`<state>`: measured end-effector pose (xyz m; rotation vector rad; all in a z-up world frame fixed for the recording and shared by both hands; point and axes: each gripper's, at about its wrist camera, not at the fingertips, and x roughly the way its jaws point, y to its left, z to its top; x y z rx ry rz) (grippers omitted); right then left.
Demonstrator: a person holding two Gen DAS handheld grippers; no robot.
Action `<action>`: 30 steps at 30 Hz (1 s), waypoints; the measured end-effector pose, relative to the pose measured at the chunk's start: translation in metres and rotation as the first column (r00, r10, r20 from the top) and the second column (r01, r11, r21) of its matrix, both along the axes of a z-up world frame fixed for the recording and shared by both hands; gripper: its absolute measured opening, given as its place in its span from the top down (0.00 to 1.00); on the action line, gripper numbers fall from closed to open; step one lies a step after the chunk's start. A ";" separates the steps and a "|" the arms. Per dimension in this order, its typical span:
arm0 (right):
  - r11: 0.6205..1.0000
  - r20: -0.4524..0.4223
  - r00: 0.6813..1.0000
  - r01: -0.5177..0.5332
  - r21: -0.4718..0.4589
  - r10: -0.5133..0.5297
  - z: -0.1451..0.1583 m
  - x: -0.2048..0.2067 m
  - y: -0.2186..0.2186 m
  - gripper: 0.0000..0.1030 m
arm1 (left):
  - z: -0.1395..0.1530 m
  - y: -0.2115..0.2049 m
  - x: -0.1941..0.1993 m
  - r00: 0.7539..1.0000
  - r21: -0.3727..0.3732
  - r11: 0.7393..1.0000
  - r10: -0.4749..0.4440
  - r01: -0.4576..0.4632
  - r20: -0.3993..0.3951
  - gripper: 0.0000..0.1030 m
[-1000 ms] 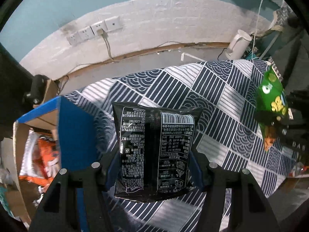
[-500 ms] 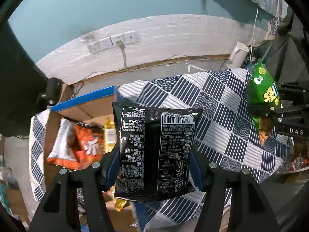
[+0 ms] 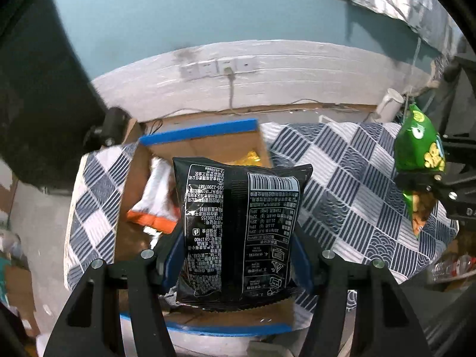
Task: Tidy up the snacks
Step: 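Lift the black bag and green peanut bag and carry both over the box, then open both tools to drop the black bag and green bag into the box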
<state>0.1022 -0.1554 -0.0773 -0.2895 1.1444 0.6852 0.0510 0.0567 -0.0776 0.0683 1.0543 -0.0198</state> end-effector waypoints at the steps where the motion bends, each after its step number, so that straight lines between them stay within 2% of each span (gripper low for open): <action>1: 1.000 -0.002 1.000 -0.010 0.003 0.010 0.001 -0.001 0.007 0.69 | -0.002 0.008 -0.001 1.000 -0.009 1.000 0.013 -0.013 -0.006 0.38; 14: 0.992 -0.065 0.990 -0.123 0.019 0.124 -0.010 -0.013 0.111 0.69 | -0.027 0.079 -0.014 0.990 -0.020 0.990 0.139 -0.140 -0.036 0.38; 27: 0.993 -0.165 0.980 -0.101 0.052 0.109 -0.035 0.012 0.166 0.68 | -0.041 0.107 -0.004 0.978 -0.033 0.978 0.203 -0.205 -0.057 0.38; 30: 0.995 -0.175 0.980 -0.088 0.052 0.096 -0.037 0.016 0.172 0.66 | -0.043 0.109 0.000 0.975 -0.042 0.976 0.211 -0.215 -0.071 0.29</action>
